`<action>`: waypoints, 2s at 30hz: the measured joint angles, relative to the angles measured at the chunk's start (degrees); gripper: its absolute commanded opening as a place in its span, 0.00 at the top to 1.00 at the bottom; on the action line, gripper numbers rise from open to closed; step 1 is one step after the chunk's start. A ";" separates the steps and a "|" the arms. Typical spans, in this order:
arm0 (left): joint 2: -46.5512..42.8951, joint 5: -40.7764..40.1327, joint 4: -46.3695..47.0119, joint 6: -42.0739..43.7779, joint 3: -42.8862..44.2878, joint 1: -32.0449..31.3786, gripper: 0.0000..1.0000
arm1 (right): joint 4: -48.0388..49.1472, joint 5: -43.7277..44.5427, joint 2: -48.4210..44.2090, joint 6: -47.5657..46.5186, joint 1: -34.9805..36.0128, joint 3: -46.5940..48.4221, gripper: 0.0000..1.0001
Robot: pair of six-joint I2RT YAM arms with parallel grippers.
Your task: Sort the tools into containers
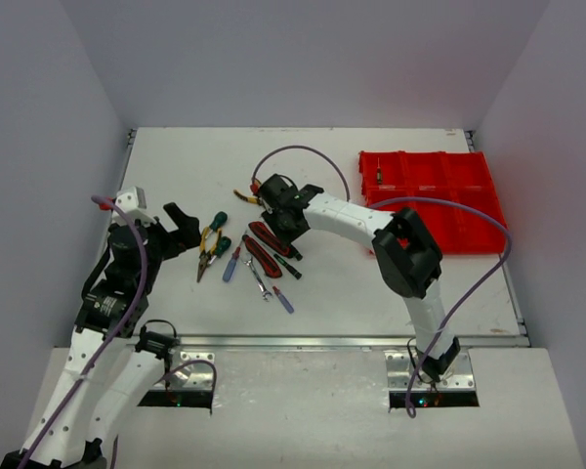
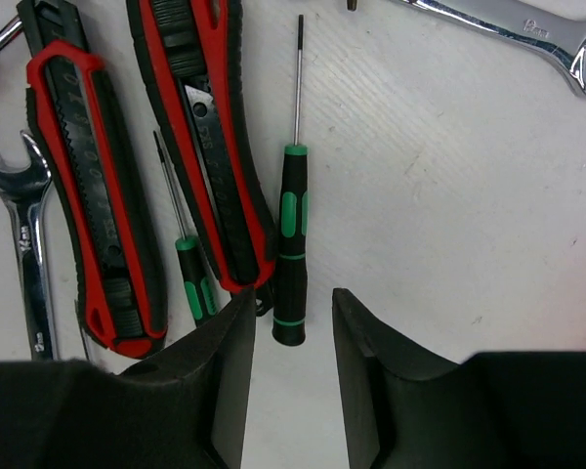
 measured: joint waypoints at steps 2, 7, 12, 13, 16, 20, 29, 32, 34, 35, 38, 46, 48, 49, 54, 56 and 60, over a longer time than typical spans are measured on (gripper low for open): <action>-0.24 0.40 0.04 0.05 0.00 0.00 0.00 | 0.41 0.53 0.94 0.01 0.00 0.01 0.64; -0.49 1.30 0.41 0.17 0.00 0.00 0.00 | 0.95 1.09 4.20 0.02 -0.24 0.10 0.65; -0.56 1.73 0.41 0.18 0.00 0.00 0.00 | 1.39 1.08 4.58 0.01 -0.40 0.68 0.68; -0.59 1.79 0.42 0.17 0.00 0.00 0.00 | 1.48 1.06 4.70 0.01 -0.45 0.74 0.68; -0.73 1.95 0.44 0.18 0.00 0.00 0.00 | 1.59 0.63 4.90 0.06 -0.58 0.74 0.69; -1.01 2.06 0.49 0.19 0.00 0.00 0.00 | 1.75 0.25 4.92 0.40 -0.83 0.71 0.68; -1.19 2.37 0.78 0.19 0.00 0.00 0.00 | 5.43 -5.19 2.29 2.34 -4.07 -4.09 0.67; -1.58 2.43 0.79 0.19 0.00 0.00 0.00 | 6.10 -7.52 1.20 2.77 -5.97 -5.99 0.68; -1.70 2.43 0.83 0.19 0.00 0.00 0.00 | 6.50 -8.95 0.80 2.86 -6.69 -6.80 0.68; -1.70 2.44 0.83 0.19 0.00 0.00 0.00 | 6.69 -9.44 0.64 2.85 -6.89 -7.11 0.68; -1.70 2.48 0.81 0.19 0.00 0.00 0.00 | 7.70 -11.11 -0.07 2.90 -7.61 -8.57 0.65; -1.75 2.48 0.81 0.19 0.00 0.00 0.00 | 8.12 -20.25 -2.93 4.74 -9.40 -14.32 0.57; -1.75 2.48 0.81 0.19 0.00 0.00 0.00 | 7.95 -20.81 -3.82 5.17 -9.39 -14.91 0.55; -1.75 2.48 0.81 0.19 0.00 0.00 0.00 | 7.79 -20.68 -4.40 5.49 -9.35 -15.16 0.54; -1.75 2.50 0.81 0.20 0.00 0.00 0.00 | 6.65 -17.58 -7.48 6.18 -9.27 -14.95 0.53; -1.75 2.55 0.81 0.21 0.00 0.00 0.00 | 6.02 -16.15 -7.66 6.28 -9.29 -14.11 0.55; -1.75 2.71 0.82 0.21 0.00 0.00 0.00 | 5.09 -13.63 -7.50 6.29 -9.29 -13.08 0.64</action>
